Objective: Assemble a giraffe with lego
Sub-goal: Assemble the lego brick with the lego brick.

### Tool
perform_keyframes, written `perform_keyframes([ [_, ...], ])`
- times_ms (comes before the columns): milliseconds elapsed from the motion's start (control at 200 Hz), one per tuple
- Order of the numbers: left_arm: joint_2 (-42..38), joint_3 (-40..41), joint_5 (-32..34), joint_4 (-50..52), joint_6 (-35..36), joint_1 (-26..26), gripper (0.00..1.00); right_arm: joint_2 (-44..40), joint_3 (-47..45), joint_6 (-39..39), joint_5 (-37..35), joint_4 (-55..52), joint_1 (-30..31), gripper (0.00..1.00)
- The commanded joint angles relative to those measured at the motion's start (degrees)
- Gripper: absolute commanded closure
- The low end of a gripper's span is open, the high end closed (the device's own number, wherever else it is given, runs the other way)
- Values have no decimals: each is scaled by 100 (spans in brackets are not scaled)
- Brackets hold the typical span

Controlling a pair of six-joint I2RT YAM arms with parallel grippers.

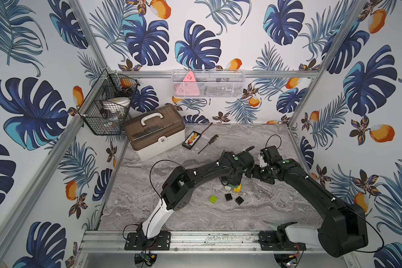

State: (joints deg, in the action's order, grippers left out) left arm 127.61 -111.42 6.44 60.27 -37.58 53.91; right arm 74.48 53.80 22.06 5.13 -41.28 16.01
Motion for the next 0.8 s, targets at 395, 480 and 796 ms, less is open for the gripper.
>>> perform_keyframes([
  [395,139,139,-148,173,-170,102,95,-82,-12,-106,-91,-205,-7,4],
  [480,241,34,72,303,-63,163,95,-107,-12,-110,-99,-222,-6,4],
  [796,378,273,22,205,126,190,95,-188,70,-159,-180,-339,-15,4],
])
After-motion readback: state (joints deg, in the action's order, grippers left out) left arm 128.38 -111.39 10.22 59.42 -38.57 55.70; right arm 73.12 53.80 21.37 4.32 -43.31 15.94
